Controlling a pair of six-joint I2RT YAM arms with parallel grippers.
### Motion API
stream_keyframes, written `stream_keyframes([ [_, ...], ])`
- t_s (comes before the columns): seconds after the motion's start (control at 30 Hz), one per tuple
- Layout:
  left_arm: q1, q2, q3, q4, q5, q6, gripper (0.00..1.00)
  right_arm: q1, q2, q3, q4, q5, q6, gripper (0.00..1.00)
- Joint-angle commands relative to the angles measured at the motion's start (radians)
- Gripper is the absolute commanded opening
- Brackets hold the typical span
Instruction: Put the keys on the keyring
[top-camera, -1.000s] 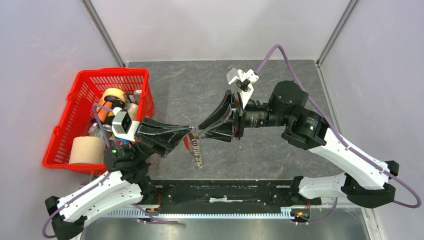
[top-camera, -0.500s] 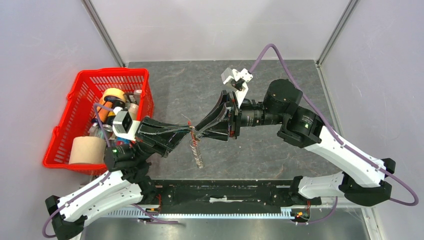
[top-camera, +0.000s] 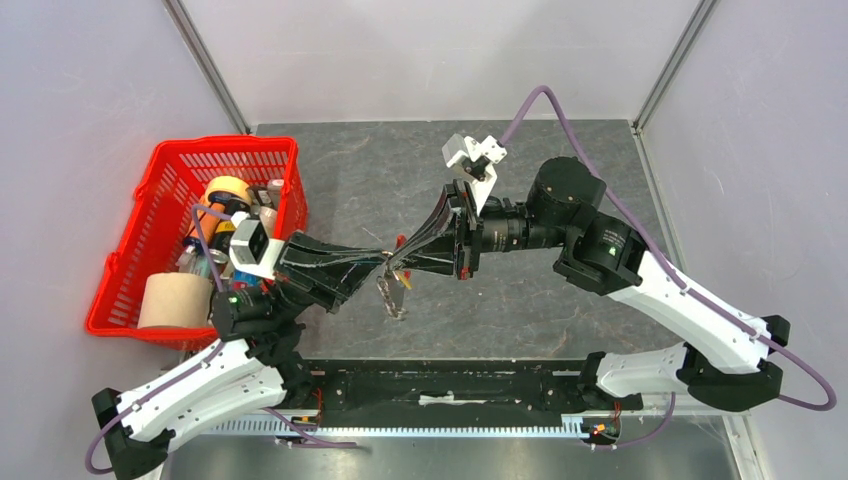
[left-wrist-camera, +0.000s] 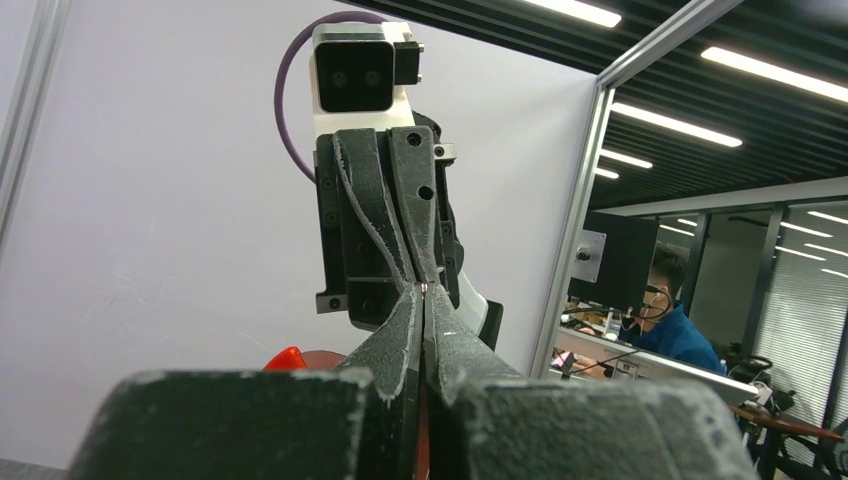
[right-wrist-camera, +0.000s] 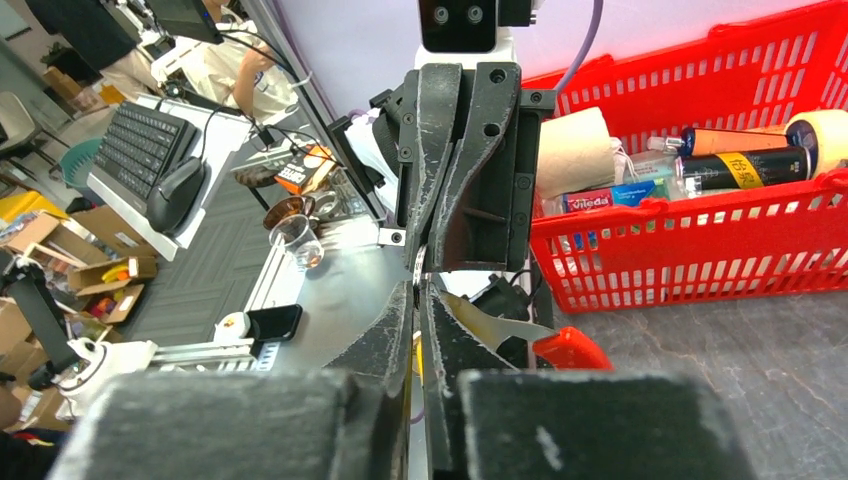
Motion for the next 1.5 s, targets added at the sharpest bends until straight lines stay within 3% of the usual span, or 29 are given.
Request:
stream_keyframes([
  [0.0,-0.001,0.006,0.025,0.041,-0.027,-0.022,0.02,0.005,0.006,0.052,0.019,-0.013,-0.007,0.00],
  [0.23,-0.001,-0.020,0.026,-0.048,-0.024,-0.022,0.02,0.005,-0.029,0.055,-0.043,0.053,-0.033,0.00],
  [0.47,-0.001,-0.128,0.004,-0.272,-0.048,0.009,0.05,0.005,-0.028,0.129,-0.265,0.134,-0.083,0.00],
  [0.73,-0.001,-0.266,-0.060,-0.501,-0.165,0.066,0.40,0.005,0.024,0.228,-0.531,0.299,-0.126,0.00],
  [0.9,-0.001,-0.288,-0.072,-0.575,-0.200,0.087,0.47,0.005,0.075,0.263,-0.643,0.397,-0.140,0.00],
  [1.2,-0.001,-0.288,-0.102,-0.600,-0.218,0.087,0.47,0.002,0.100,0.208,-0.663,0.531,-0.138,0.00],
  [1.47,-0.001,-0.299,-0.114,-0.603,-0.216,0.082,0.47,-0.026,0.104,0.051,-0.521,0.599,-0.073,0.00],
])
